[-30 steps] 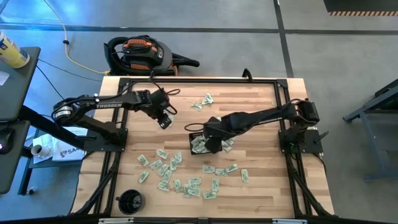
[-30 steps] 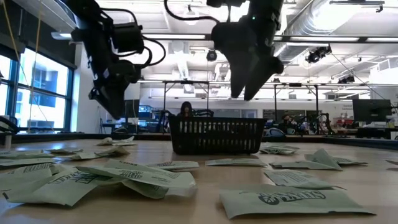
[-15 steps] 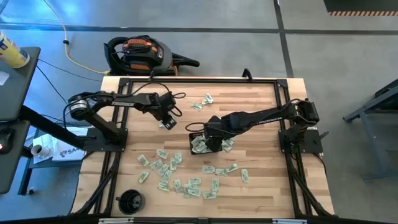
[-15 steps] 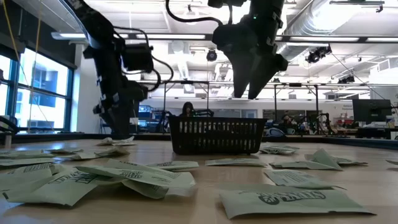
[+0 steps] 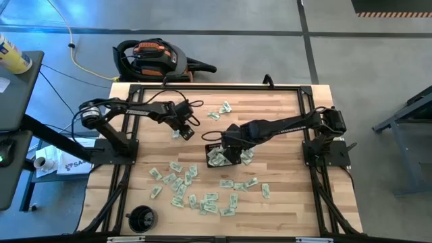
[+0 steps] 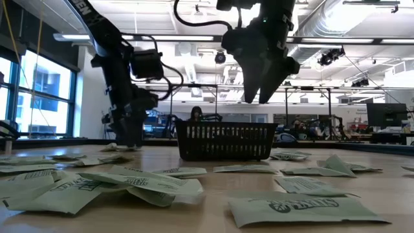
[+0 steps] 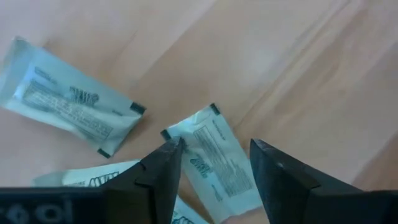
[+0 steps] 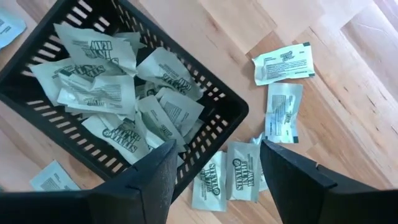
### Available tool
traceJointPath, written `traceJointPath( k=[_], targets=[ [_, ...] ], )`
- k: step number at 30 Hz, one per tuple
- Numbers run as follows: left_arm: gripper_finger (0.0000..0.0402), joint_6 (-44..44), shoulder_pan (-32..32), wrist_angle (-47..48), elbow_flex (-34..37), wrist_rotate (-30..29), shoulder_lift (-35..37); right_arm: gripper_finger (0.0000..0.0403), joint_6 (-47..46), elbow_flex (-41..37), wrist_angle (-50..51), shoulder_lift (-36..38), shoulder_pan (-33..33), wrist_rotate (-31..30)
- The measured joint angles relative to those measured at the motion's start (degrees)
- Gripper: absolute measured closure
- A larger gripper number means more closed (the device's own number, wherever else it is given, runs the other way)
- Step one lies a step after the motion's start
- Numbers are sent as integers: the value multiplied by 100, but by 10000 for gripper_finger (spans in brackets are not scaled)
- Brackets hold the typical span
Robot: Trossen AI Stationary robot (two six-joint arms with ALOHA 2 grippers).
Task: Pick and place Stevia / Truvia into bins
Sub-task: Put the green stevia packet into the black basket
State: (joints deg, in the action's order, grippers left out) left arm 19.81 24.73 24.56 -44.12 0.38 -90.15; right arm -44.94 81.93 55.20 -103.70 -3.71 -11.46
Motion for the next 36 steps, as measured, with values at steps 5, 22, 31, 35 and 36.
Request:
traceJointPath(
  k=[5, 22, 31, 35, 36],
  targets=[
    [177, 1, -7, 27, -35, -106, -283, 185, -3, 0, 83, 0, -2, -3],
    [374, -213, -277, 125, -483, 231, -168, 209, -776, 20, 582, 472, -465, -1636],
    [364, -1022, -1159, -124, -1586, 548, 147, 233, -2481, 17, 1917, 946, -1001, -2309],
    [372, -1324, -1713, -256, -1989, 455, -39, 235, -2714, 11, 2111, 960, -1243, -2211],
    [372, -1339, -1834, -265, -2066, 464, -121, 234, -2724, 11, 2111, 960, -1289, -2168]
  ],
)
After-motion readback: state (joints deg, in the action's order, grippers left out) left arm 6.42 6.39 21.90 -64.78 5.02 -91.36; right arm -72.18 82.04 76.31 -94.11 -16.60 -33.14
